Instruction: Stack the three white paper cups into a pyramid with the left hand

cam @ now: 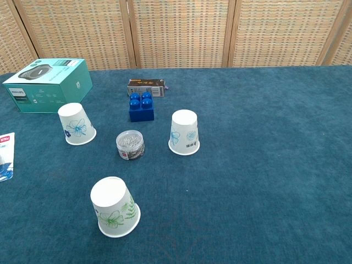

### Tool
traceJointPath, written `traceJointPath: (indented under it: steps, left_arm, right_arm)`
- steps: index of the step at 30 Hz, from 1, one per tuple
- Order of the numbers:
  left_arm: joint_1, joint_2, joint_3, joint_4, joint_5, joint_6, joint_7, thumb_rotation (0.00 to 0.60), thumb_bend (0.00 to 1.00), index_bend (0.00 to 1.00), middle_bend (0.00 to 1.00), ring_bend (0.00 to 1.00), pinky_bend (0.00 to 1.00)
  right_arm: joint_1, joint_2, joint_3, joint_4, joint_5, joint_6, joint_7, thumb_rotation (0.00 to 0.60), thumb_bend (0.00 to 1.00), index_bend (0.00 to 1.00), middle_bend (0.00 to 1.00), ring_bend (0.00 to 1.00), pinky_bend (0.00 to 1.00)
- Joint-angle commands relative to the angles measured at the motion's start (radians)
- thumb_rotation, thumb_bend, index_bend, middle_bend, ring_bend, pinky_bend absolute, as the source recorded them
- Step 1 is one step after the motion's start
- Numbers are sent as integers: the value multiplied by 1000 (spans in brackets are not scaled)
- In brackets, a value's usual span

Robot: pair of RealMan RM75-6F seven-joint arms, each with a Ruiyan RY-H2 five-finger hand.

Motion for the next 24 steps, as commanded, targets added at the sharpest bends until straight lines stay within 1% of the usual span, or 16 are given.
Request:
traceJointPath:
  steps: [1, 8, 12, 14, 18, 21, 23, 24]
  left_arm:
    - [2, 1, -2, -2, -1, -6, 3, 600, 187, 0, 0, 0, 0]
    - [-7, 4, -2, -19, 10, -31, -4, 600, 188, 0, 0, 0, 0]
    - [-65, 22, -18, -75, 35, -101, 43, 600, 187, 0, 0, 0, 0]
    - [-113, 36, -40, -126, 33, -161, 85, 600, 188, 0, 0, 0, 0]
    - [-240, 25, -113, -212, -1, -313, 209, 600, 189, 0, 0, 0, 0]
    - [-347, -23, -178, -239, -72, -448, 283, 600, 189, 0, 0, 0, 1]
    - [-415, -70, -219, -231, -132, -529, 332, 600, 190, 0, 0, 4, 35]
    - [-442, -91, -233, -224, -160, -562, 347, 600, 190, 0, 0, 18, 71]
  right_arm:
    - [-1, -4, 1, -1, 1, 6, -7, 600, 0, 0, 0, 0, 0]
    - [-9, 6, 7, -7, 13, 19, 20, 600, 0, 0, 0, 0, 0]
    - [-11, 10, 6, -6, 12, 21, 29, 600, 0, 0, 0, 0, 0]
    - [-11, 11, 7, -8, 12, 23, 31, 600, 0, 0, 0, 0, 0]
    - [-12, 13, 10, -13, 15, 26, 32, 600, 0, 0, 0, 0, 0]
    - [-11, 14, 12, -15, 20, 23, 31, 600, 0, 0, 0, 0, 0]
    - [-9, 14, 14, -15, 25, 18, 28, 600, 0, 0, 0, 0, 0]
    - [-8, 14, 14, -15, 29, 14, 28, 600, 0, 0, 0, 0, 0]
